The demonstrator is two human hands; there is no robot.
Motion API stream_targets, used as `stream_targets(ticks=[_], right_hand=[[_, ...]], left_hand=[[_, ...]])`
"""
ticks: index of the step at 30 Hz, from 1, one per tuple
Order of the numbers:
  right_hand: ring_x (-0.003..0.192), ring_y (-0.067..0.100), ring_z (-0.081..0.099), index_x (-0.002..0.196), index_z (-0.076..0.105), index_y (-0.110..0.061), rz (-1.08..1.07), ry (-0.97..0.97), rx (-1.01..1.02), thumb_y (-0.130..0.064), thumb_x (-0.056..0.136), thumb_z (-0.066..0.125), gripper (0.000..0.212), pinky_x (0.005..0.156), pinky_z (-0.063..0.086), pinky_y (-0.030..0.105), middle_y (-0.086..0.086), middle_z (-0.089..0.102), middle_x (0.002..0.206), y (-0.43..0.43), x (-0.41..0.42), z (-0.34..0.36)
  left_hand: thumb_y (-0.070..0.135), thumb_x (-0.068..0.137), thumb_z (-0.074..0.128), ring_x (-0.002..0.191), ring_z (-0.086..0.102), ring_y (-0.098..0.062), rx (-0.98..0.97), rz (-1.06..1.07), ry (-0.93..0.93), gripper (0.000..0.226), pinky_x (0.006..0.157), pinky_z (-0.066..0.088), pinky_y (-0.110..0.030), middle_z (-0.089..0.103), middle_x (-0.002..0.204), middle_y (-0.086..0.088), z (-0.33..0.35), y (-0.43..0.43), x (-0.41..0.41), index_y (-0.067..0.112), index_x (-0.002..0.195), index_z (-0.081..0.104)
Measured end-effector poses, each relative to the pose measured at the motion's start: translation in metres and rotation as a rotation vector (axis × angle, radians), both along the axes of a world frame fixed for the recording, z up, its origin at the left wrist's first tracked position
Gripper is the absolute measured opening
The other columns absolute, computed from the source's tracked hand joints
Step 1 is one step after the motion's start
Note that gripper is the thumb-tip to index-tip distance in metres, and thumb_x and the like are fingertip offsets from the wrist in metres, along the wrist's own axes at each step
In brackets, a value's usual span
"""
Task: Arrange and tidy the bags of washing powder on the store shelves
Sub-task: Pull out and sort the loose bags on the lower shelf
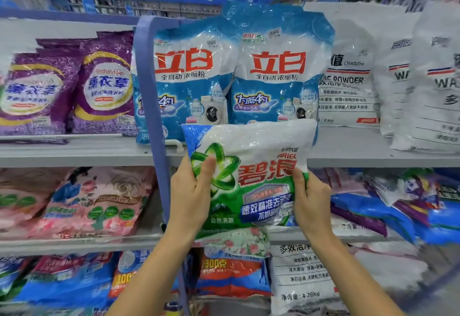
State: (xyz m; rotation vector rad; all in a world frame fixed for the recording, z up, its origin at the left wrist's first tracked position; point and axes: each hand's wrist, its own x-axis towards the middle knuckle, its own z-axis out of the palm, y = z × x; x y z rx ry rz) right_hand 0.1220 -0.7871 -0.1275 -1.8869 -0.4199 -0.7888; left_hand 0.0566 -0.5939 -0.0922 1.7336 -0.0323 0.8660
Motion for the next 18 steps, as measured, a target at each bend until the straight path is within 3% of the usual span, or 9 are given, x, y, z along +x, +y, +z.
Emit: stream_targets(ticks=[3, 6, 7, 9, 11, 12, 14, 16, 18], right_hand=[[0.046, -0.001, 0.049, 0.064, 0.049, -0.029, 0.085, 0.057, -0.004, -0.038, 0.093, 0.039, 0.031, 0.04, 0.028, 0.01, -0.011, 0.05, 0.047, 0.005, 0.002, 0.006], [0.053, -0.003, 0.055, 0.073, 0.057, -0.027, 0.212, 0.149, 0.063, -0.042, 0.09, 0.04, 0.029, 0.048, 0.039, 0.012, -0.012, 0.065, 0.061, 0.006, 0.003, 0.013], [0.057, -0.003, 0.057, 0.077, 0.059, -0.027, 0.249, 0.172, 0.094, -0.043, 0.089, 0.041, 0.027, 0.051, 0.043, 0.013, -0.014, 0.067, 0.067, 0.008, 0.003, 0.016], [0.064, -0.003, 0.061, 0.085, 0.06, -0.027, 0.301, 0.184, 0.137, -0.038, 0.09, 0.042, 0.022, 0.055, 0.046, 0.013, -0.013, 0.069, 0.073, 0.014, 0.002, 0.022], [0.072, -0.005, 0.065, 0.094, 0.059, -0.024, 0.401, 0.24, 0.202, -0.031, 0.091, 0.043, 0.018, 0.061, 0.049, 0.012, -0.013, 0.072, 0.081, 0.024, 0.0, 0.029], [0.079, -0.005, 0.066, 0.101, 0.059, -0.021, 0.466, 0.279, 0.259, -0.031, 0.09, 0.044, 0.02, 0.066, 0.051, 0.013, -0.015, 0.072, 0.087, 0.029, -0.001, 0.035], [0.092, 0.002, 0.067, 0.118, 0.055, -0.01, 0.614, 0.367, 0.403, -0.043, 0.083, 0.052, 0.048, 0.078, 0.055, 0.021, -0.011, 0.072, 0.1, 0.038, -0.002, 0.052], [0.091, 0.014, 0.07, 0.119, 0.053, -0.004, 0.732, 0.432, 0.517, -0.06, 0.064, 0.071, 0.08, 0.073, 0.057, 0.026, -0.002, 0.074, 0.098, 0.05, -0.003, 0.072], [0.084, 0.021, 0.071, 0.11, 0.057, -0.006, 0.762, 0.456, 0.596, -0.054, 0.056, 0.079, 0.076, 0.064, 0.058, 0.029, 0.003, 0.075, 0.09, 0.065, -0.005, 0.088]], left_hand=[[0.057, 0.087, 0.04, 0.051, 0.041, -0.004, 0.104, 0.039, -0.032, 0.033, 0.049, 0.031, -0.014, 0.041, 0.051, 0.012, 0.016, 0.01, 0.001, 0.031, 0.067, 0.039], [0.053, 0.089, 0.041, 0.051, 0.039, -0.005, 0.066, 0.041, -0.038, 0.043, 0.053, 0.033, -0.014, 0.042, 0.054, 0.007, 0.019, 0.019, 0.001, 0.019, 0.063, 0.039], [0.054, 0.089, 0.041, 0.056, 0.044, -0.01, 0.026, 0.03, -0.024, 0.05, 0.06, 0.04, -0.019, 0.048, 0.06, -0.003, 0.019, 0.023, 0.001, 0.01, 0.066, 0.044], [0.061, 0.085, 0.042, 0.079, 0.055, -0.037, -0.061, -0.009, -0.006, 0.066, 0.077, 0.047, -0.047, 0.056, 0.083, -0.028, 0.023, 0.029, -0.002, -0.005, 0.082, 0.05], [0.065, 0.084, 0.043, 0.084, 0.057, -0.042, -0.085, -0.017, -0.014, 0.067, 0.079, 0.046, -0.057, 0.058, 0.089, -0.03, 0.031, 0.037, -0.006, -0.001, 0.085, 0.051], [0.066, 0.084, 0.044, 0.082, 0.059, -0.041, -0.067, -0.017, -0.028, 0.062, 0.077, 0.047, -0.055, 0.06, 0.086, -0.027, 0.036, 0.041, -0.009, 0.005, 0.08, 0.052], [0.068, 0.081, 0.044, 0.07, 0.061, -0.029, -0.017, 0.0, -0.048, 0.051, 0.068, 0.05, -0.041, 0.063, 0.072, -0.01, 0.044, 0.052, -0.014, 0.019, 0.07, 0.053], [0.066, 0.084, 0.044, 0.067, 0.061, -0.005, 0.043, -0.007, -0.064, 0.039, 0.062, 0.048, -0.019, 0.065, 0.07, 0.011, 0.048, 0.065, -0.019, 0.031, 0.072, 0.056], [0.062, 0.087, 0.043, 0.081, 0.061, 0.002, 0.084, 0.012, -0.064, 0.026, 0.07, 0.047, -0.013, 0.066, 0.087, 0.022, 0.051, 0.078, -0.024, 0.04, 0.09, 0.056]])
